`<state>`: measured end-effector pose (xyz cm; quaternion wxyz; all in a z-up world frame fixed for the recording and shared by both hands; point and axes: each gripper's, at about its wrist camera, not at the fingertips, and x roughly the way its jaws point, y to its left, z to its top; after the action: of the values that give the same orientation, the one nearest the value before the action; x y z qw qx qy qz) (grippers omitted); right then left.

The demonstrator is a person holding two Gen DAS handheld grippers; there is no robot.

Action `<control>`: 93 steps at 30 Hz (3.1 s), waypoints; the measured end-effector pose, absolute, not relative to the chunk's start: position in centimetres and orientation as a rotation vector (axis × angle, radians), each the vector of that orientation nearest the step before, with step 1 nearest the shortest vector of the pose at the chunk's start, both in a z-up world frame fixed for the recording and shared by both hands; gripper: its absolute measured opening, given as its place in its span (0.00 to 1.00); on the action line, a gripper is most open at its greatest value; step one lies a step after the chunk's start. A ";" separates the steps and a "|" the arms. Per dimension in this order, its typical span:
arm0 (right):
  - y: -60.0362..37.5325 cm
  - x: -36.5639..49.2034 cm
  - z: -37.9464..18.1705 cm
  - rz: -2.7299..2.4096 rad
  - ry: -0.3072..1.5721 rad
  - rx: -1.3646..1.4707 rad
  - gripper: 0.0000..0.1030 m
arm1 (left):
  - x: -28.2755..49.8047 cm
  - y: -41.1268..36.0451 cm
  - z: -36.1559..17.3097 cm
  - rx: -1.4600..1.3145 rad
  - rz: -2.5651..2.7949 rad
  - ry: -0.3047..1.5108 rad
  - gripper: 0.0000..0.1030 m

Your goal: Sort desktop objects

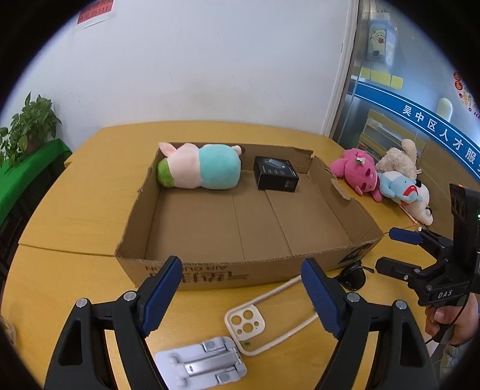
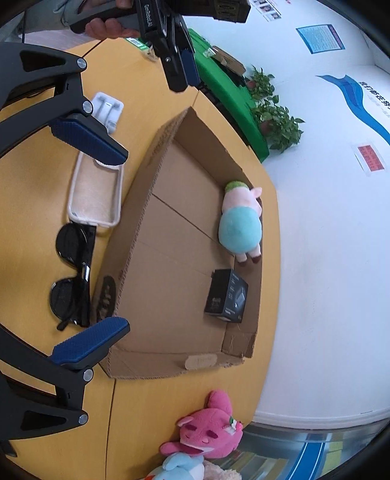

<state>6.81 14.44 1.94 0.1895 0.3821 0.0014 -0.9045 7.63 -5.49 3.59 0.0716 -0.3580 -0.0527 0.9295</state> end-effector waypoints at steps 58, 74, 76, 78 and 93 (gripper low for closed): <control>-5.4 10.2 -9.8 -2.115 0.096 1.238 0.45 | 13.1 -14.3 -9.9 -1.480 2.618 -0.467 0.38; -3.5 10.0 -7.8 -2.177 0.017 1.179 0.33 | 13.5 -13.8 -7.5 -1.413 2.665 -0.435 0.33; -3.1 10.1 -6.9 -2.197 0.009 1.149 0.33 | 13.4 -13.5 -6.5 -1.384 2.679 -0.418 0.33; -2.7 10.1 -5.8 -2.218 -0.005 1.119 0.33 | 12.9 -13.0 -5.2 -1.344 2.693 -0.390 0.33; 3.5 5.7 0.7 -2.434 -0.038 0.974 0.34 | 5.2 -8.3 0.4 -1.115 2.674 -0.209 0.33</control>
<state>5.67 3.45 0.71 0.2570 0.3592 -0.0139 -0.8971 5.16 -8.31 0.44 0.1181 -0.3812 -0.0713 0.9142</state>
